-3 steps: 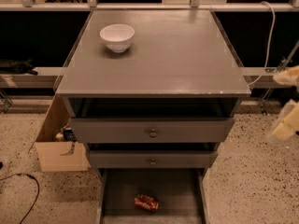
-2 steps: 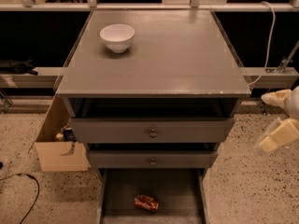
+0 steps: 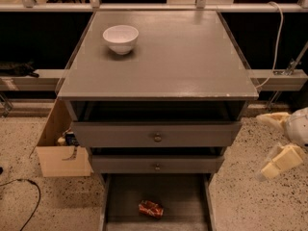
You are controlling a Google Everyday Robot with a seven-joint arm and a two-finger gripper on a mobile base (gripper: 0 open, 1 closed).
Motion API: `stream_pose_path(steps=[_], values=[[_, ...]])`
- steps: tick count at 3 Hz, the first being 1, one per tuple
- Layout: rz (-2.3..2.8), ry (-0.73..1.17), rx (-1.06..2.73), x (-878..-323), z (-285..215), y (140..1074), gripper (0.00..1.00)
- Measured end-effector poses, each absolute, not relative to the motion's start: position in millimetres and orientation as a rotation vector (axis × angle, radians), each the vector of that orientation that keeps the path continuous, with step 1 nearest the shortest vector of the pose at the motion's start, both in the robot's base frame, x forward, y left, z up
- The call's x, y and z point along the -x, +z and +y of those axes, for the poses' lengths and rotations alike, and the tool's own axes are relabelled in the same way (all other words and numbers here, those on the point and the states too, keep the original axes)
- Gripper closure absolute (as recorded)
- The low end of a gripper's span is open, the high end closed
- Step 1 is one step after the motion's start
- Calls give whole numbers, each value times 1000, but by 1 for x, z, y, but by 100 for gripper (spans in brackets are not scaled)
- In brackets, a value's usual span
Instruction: Pick coke can from bottom drawer and place on counter
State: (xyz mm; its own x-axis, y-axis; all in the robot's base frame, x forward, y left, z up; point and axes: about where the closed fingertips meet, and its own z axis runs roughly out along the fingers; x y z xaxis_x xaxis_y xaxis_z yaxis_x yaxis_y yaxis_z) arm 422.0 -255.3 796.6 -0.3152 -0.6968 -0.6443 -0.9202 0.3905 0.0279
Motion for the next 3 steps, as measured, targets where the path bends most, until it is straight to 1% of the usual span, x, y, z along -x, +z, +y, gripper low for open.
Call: stream_pose_path(steps=[1, 2, 3], values=[[2108, 537, 1380, -422, -255, 797, 0], [2096, 579, 1367, -421, -249, 782, 0], [2095, 685, 1361, -427, -223, 730, 0]])
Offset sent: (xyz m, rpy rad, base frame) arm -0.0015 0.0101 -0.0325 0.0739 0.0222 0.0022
